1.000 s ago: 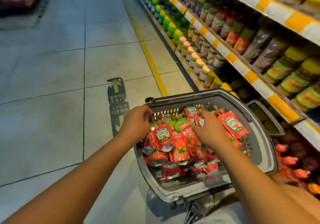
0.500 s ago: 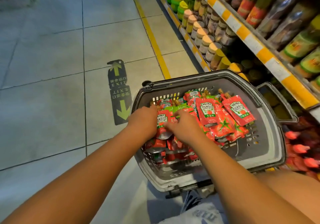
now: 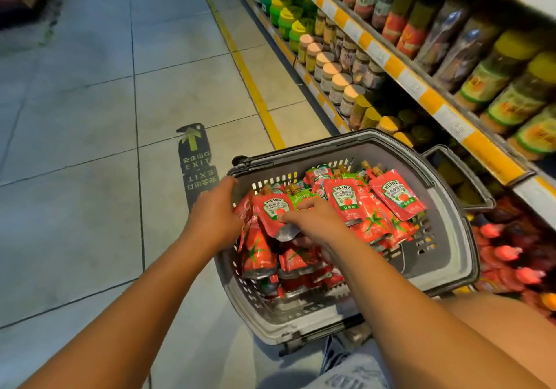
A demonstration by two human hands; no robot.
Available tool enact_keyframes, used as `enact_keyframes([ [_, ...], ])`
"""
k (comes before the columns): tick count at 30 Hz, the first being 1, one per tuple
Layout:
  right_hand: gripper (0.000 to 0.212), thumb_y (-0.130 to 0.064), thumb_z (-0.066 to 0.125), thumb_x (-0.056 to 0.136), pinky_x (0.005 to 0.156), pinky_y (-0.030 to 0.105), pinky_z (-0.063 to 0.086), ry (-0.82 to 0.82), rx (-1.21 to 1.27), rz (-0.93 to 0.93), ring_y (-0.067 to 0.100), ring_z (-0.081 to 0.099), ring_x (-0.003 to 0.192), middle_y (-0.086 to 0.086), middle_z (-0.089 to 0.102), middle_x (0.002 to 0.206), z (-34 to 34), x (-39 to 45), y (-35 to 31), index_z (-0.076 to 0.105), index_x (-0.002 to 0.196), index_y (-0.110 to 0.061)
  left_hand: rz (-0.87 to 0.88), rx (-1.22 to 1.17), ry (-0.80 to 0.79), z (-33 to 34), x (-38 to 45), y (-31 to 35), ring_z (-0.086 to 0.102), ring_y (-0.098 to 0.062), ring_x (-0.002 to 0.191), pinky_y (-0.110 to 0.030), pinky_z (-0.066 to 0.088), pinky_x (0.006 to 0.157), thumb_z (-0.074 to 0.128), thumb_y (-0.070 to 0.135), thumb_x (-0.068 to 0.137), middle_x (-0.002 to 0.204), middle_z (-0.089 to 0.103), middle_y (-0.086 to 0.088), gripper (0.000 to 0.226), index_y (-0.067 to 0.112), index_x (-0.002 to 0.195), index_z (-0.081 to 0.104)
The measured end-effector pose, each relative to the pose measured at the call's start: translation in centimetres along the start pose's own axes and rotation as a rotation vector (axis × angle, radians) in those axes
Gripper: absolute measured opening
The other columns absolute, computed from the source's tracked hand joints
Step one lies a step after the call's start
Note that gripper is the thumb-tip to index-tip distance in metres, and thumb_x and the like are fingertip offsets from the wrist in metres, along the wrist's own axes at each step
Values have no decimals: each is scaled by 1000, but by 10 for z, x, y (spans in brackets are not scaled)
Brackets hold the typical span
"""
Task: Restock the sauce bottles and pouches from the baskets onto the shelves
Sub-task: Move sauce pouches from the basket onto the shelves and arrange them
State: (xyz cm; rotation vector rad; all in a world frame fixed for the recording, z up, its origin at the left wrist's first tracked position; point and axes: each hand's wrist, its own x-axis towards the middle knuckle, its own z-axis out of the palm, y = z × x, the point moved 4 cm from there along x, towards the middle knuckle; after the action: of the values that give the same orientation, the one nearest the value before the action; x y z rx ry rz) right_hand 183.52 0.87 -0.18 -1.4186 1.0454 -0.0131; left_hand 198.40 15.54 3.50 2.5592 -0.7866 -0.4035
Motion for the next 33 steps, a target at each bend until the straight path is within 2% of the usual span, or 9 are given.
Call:
enact_keyframes([
  [2,35,-20,87,76,76,54,61,-4,100,3,33,74,82,28,73,102,-10,-5,-6,58,93,-13,-82,-305,-66,-13,1,-4,74,-19,74,-40,63,60,73,7,88,94,72,-1,54,33,130,53],
  [5,35,-11,84,82,64,38,59,-19,286,-27,30,76,80,18,76,96,-26,-13,-16,61,109,-12,-169,-747,-135,-25,-5,3,77,-23,83,-43,65,67,70,-4,90,101,74,-8,50,22,131,60],
  [10,23,-2,76,88,61,33,53,-9,466,-153,23,76,73,6,79,90,-58,-36,-32,65,105,-15,-164,-1286,-245,-28,-17,41,76,-28,97,-34,63,67,61,-7,94,108,77,-12,32,10,121,64],
  [13,29,-4,75,89,67,35,57,38,524,-207,23,75,83,13,78,105,-77,-54,-36,67,116,-9,-106,-1397,-319,-29,-22,70,76,-28,98,-37,64,72,60,-8,91,109,77,-13,30,6,117,66],
  [16,31,-5,75,89,67,36,60,108,568,-266,26,75,88,16,77,108,-100,-72,-37,66,119,-8,-39,-1446,-377,-28,-26,101,71,-35,110,-46,62,87,63,-4,87,119,73,-18,36,4,123,64],
  [21,31,-5,72,91,74,37,63,201,622,-353,25,76,93,13,78,110,-151,-111,-34,65,121,-8,19,-1603,-460,-19,-38,158,70,-37,109,-48,56,94,67,8,84,123,70,-23,50,4,133,56],
  [25,32,-8,75,89,71,34,63,308,650,-403,26,77,94,13,78,109,-203,-151,-26,66,120,-10,14,-1736,-546,-4,-55,211,73,-30,99,-41,61,76,63,10,90,125,69,-23,48,5,137,55],
  [30,30,-9,74,89,74,40,59,467,660,-471,27,75,89,15,78,107,-262,-204,-19,67,118,-13,51,-1838,-797,22,-84,284,72,-40,107,-61,57,88,50,20,105,127,70,-16,33,24,137,59],
  [33,26,-7,73,90,76,40,59,555,672,-509,25,76,86,15,78,106,-293,-237,-16,67,115,-11,-38,-1842,-1082,30,-105,330,63,-50,119,-64,51,96,52,42,103,135,64,-23,46,15,139,57],
])
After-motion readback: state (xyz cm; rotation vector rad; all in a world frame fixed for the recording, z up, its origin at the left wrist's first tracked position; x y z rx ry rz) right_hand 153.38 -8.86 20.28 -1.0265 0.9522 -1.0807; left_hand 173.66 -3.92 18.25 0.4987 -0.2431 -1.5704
